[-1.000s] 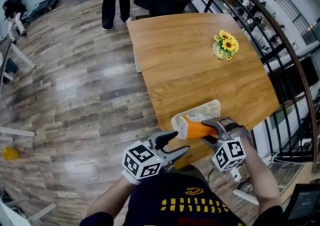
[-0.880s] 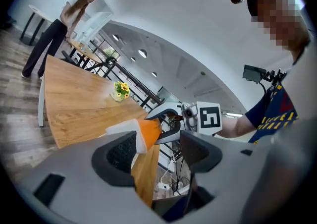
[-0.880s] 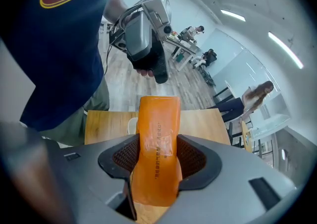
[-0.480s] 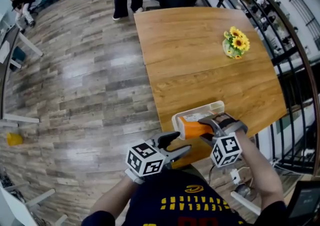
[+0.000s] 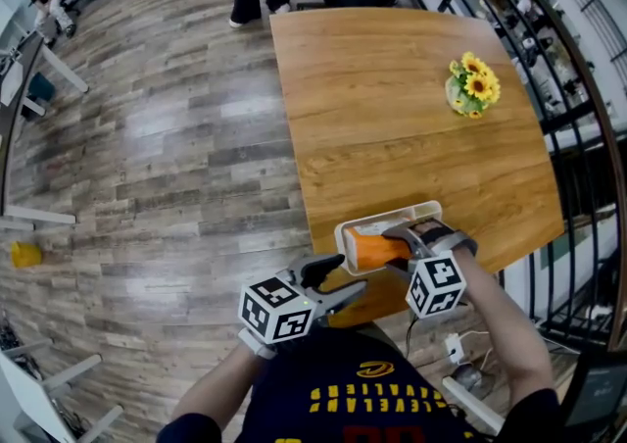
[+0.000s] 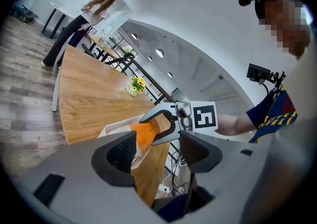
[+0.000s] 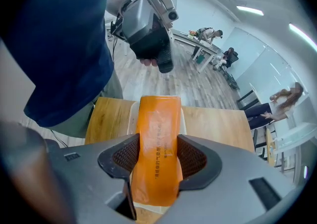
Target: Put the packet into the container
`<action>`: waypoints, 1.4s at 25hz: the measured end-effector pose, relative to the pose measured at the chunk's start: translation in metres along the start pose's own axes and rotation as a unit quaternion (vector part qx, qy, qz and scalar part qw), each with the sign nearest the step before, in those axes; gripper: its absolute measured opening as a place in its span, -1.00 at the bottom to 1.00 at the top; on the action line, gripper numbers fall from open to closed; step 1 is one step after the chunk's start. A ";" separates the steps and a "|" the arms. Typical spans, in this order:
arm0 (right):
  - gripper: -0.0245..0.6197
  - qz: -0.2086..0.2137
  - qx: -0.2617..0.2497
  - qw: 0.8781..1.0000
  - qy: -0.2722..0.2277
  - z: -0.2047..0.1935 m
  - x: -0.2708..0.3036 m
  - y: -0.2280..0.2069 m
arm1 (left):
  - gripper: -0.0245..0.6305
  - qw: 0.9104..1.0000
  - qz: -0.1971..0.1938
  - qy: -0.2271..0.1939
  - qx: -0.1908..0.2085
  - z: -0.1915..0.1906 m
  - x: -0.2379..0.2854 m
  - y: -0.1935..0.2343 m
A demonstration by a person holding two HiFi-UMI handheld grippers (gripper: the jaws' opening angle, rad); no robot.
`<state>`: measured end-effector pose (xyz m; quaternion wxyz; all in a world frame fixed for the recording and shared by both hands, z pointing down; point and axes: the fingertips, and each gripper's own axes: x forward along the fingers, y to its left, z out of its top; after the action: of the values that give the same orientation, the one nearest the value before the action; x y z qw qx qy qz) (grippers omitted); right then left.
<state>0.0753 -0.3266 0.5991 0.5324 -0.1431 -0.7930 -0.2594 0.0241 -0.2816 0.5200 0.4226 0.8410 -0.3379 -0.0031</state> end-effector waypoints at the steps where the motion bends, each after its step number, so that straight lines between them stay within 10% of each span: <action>1: -0.20 0.006 0.002 1.000 0.001 -0.002 0.004 0.000 | -0.08 1.000 0.002 0.000 -0.003 -0.001 0.000 0.002; 35: -0.20 0.099 0.005 0.995 0.030 -0.013 0.049 0.017 | -0.08 0.999 0.018 -0.018 -0.040 0.005 -0.013 0.026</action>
<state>0.0741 -0.3223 0.6524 0.5793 -0.2102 -0.7602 -0.2059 -0.0018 -0.2889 0.5312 0.4500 0.8170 -0.3597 -0.0241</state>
